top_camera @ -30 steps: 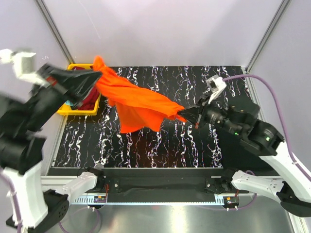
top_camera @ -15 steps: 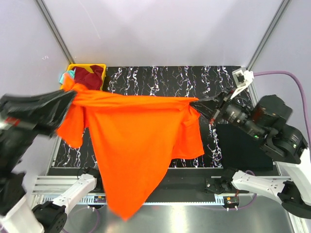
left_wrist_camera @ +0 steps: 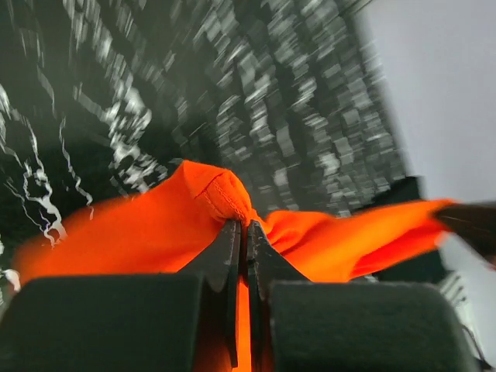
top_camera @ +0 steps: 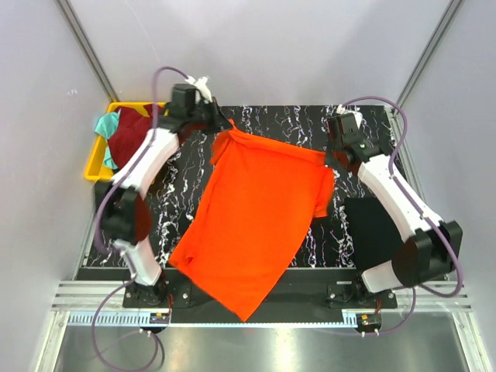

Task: Fold and stack the t-shirts
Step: Flatten the tshirt out

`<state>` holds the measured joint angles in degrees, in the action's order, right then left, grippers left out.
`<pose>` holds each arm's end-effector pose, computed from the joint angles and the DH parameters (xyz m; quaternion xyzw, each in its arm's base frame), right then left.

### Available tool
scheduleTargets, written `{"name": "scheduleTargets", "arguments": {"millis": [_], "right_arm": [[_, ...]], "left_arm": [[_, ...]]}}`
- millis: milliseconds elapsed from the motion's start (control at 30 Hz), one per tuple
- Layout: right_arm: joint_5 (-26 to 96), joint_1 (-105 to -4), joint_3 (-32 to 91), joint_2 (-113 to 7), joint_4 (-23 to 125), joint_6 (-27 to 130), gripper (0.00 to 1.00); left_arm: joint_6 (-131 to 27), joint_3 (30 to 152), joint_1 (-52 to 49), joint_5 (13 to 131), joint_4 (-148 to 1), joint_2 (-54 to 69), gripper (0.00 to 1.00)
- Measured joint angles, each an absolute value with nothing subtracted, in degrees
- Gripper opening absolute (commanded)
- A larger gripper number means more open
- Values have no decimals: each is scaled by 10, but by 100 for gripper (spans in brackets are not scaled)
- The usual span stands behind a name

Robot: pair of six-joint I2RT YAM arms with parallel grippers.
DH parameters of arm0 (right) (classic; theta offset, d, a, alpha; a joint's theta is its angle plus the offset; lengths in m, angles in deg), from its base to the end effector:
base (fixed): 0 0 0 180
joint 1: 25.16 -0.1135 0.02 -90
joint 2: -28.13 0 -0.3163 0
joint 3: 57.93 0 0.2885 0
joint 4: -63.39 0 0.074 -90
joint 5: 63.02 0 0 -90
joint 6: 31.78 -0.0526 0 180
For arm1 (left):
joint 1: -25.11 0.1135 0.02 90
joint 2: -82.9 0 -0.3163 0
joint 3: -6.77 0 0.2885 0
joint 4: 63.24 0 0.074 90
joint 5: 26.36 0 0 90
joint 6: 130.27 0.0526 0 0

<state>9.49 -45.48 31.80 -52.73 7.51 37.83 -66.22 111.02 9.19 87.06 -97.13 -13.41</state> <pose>0.3238 0.1031 0.3794 0.0563 0.9196 -0.0067 0.3888 0.4274 -0.1437 0.4142 0.0346 0.8364 -0.3462 0.4235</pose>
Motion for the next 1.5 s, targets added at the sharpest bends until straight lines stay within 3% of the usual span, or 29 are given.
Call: {"name": "scheduleTargets", "arguments": {"millis": [133, 433, 467, 500, 600, 767, 900, 933, 1067, 1233, 1267, 1400, 1467, 1500], "right_arm": [[96, -432, 333, -569, 67, 413, 0], [96, -426, 420, -662, 76, 444, 0], [96, -424, 428, -676, 79, 443, 0], [95, -422, 439, -696, 83, 443, 0], [88, -410, 473, -758, 87, 443, 0], [60, -368, 554, -880, 92, 443, 2], [37, -334, 649, -983, 92, 467, 19], [33, -328, 666, -1000, 90, 475, 33], [25, -314, 711, -1021, 65, 495, 71], [52, -314, 720, -1005, 22, 498, 95], [69, -314, 696, -989, 19, 493, 100], [162, -315, 548, -882, -7, 461, 100], [217, -315, 462, -814, -3, 440, 100], [252, -315, 413, -770, -4, 428, 100]], "left_arm": [[-670, 1164, 101, 879, -980, -288, 1], [-689, 1330, 133, 928, -944, -388, 1], [-692, 1334, 137, 934, -933, -391, 3], [-693, 1337, 141, 941, -919, -397, 12], [-695, 1350, 147, 967, -866, -433, 26], [-652, 1431, 152, 976, -857, -535, 36], [-594, 1397, 154, 952, -909, -517, 49], [-580, 1358, 154, 944, -918, -490, 50], [-527, 1132, 152, 904, -963, -298, 50], [-496, 897, 131, 860, -992, -11, 56], [-493, 859, 119, 851, -999, 41, 57], [-501, 734, 51, 820, -1005, 166, 61], [-516, 688, 24, 805, -1013, 188, 58], [-527, 666, 14, 797, -1021, 191, 51]]}}
